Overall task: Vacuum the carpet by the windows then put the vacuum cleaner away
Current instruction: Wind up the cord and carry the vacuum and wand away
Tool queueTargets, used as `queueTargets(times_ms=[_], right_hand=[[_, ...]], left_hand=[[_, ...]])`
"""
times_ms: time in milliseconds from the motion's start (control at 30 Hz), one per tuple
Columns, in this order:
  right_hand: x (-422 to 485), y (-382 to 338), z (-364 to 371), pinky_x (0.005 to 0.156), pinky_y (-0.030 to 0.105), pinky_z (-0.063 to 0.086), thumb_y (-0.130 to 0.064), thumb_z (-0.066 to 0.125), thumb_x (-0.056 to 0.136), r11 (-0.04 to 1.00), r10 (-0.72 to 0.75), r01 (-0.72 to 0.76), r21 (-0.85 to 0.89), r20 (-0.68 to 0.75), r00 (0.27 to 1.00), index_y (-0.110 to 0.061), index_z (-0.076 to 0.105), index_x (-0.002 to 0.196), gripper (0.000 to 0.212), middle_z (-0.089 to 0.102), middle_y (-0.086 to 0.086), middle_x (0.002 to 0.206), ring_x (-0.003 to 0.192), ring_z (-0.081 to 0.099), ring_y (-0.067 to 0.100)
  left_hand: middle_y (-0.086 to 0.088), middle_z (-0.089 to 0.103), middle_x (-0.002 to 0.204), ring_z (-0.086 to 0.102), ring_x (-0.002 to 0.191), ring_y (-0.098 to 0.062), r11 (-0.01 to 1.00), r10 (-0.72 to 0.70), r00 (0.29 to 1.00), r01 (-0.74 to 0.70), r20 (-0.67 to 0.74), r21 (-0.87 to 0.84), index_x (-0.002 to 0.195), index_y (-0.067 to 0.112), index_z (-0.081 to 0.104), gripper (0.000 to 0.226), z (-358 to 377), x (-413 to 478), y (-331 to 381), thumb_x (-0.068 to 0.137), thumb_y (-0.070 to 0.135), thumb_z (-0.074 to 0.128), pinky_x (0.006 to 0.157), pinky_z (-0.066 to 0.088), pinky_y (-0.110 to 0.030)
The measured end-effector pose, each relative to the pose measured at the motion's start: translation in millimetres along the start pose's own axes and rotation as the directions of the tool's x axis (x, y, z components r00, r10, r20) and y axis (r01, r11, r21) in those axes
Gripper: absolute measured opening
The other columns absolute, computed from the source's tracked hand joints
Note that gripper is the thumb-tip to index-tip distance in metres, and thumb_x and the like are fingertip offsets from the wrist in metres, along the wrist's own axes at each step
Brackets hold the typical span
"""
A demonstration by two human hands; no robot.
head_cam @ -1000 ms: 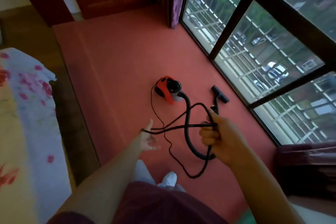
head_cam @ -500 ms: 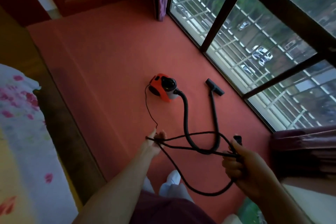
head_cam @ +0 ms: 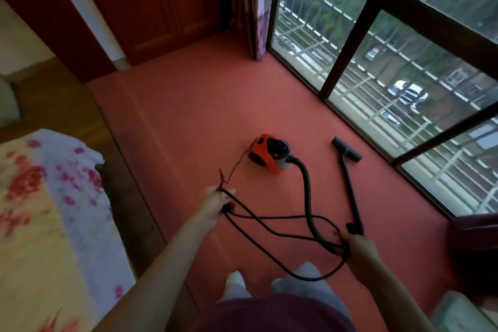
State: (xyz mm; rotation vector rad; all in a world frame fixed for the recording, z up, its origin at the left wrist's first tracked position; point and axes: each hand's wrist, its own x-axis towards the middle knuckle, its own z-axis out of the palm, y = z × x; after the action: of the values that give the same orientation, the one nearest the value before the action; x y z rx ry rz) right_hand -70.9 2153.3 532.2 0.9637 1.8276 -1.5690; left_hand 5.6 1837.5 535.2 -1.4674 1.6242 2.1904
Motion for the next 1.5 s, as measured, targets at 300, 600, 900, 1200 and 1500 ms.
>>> queueTargets(times_ms=[300, 600, 900, 1200, 1500], right_hand=[[46.3, -46.0, 120.8, 0.086, 0.047, 0.05, -0.013, 0.056, 0.098, 0.973, -0.105, 0.159, -0.17, 0.289, 0.952, -0.004, 0.066, 0.086, 0.018, 0.061, 0.009, 0.081, 0.076, 0.057, 0.022], [105.1, -122.8, 229.9, 0.082, 0.039, 0.046, -0.015, 0.047, 0.102, 0.966, -0.111, 0.21, -0.151, 0.493, 0.863, -0.014, 0.059, 0.112, 0.015, 0.053, -0.004, 0.087, 0.084, 0.05, 0.016], [136.9, -166.2, 290.9, 0.057, 0.025, 0.032, -0.019, 0.045, 0.102, 0.952, -0.037, 0.207, -0.223, 0.59, 0.807, -0.011, 0.057, 0.11, 0.016, 0.04, -0.001, 0.067, 0.059, 0.037, 0.011], [156.6, -197.4, 350.7, 0.075, 0.025, 0.039, -0.026, 0.043, 0.103, 0.899, -0.005, 0.312, -0.306, 0.707, 0.707, -0.008, 0.059, 0.121, 0.031, 0.052, -0.004, 0.088, 0.083, 0.048, 0.011], [175.2, -234.7, 371.3, 0.061, 0.034, 0.04, -0.025, 0.041, 0.102, 0.675, -0.262, 0.61, -0.416, 0.637, 0.725, -0.01, 0.059, 0.094, 0.025, 0.058, 0.009, 0.073, 0.063, 0.05, 0.016]], left_hand=[[0.004, 0.064, 0.055, 0.063, 0.053, -0.006, 0.724, 0.527, 0.841, -0.522, 0.126, 0.451, 0.082, 0.016, 0.068, 0.024, -26.2, -31.4, 88.8, 0.099, 0.029, 0.057, 0.058, 0.046, -0.018], [-0.007, 0.061, 0.067, 0.054, 0.062, -0.015, 0.653, 0.559, 0.826, -0.494, 0.075, 0.574, 0.074, 0.023, 0.069, 0.018, 11.2, -24.0, 142.6, 0.091, 0.025, 0.069, 0.062, 0.042, -0.028], [0.016, 0.076, 0.082, 0.072, 0.083, -0.002, 0.625, 0.505, 0.851, -0.474, 0.143, 0.62, 0.081, 0.033, 0.078, 0.015, 59.0, -7.6, 213.6, 0.083, 0.018, 0.078, 0.077, 0.055, -0.019], [-0.002, 0.075, 0.074, 0.071, 0.069, -0.024, 0.673, 0.441, 0.862, -0.503, 0.25, 0.542, 0.085, 0.021, 0.082, 0.016, 52.5, 31.2, 266.8, 0.08, 0.036, 0.08, 0.061, 0.056, -0.04], [0.002, 0.048, 0.059, 0.043, 0.059, -0.016, 0.849, 0.45, 0.891, -0.41, -0.051, 0.333, 0.094, 0.03, 0.081, 0.023, -9.8, 153.7, 336.3, 0.079, 0.013, 0.081, 0.061, 0.037, -0.017]])
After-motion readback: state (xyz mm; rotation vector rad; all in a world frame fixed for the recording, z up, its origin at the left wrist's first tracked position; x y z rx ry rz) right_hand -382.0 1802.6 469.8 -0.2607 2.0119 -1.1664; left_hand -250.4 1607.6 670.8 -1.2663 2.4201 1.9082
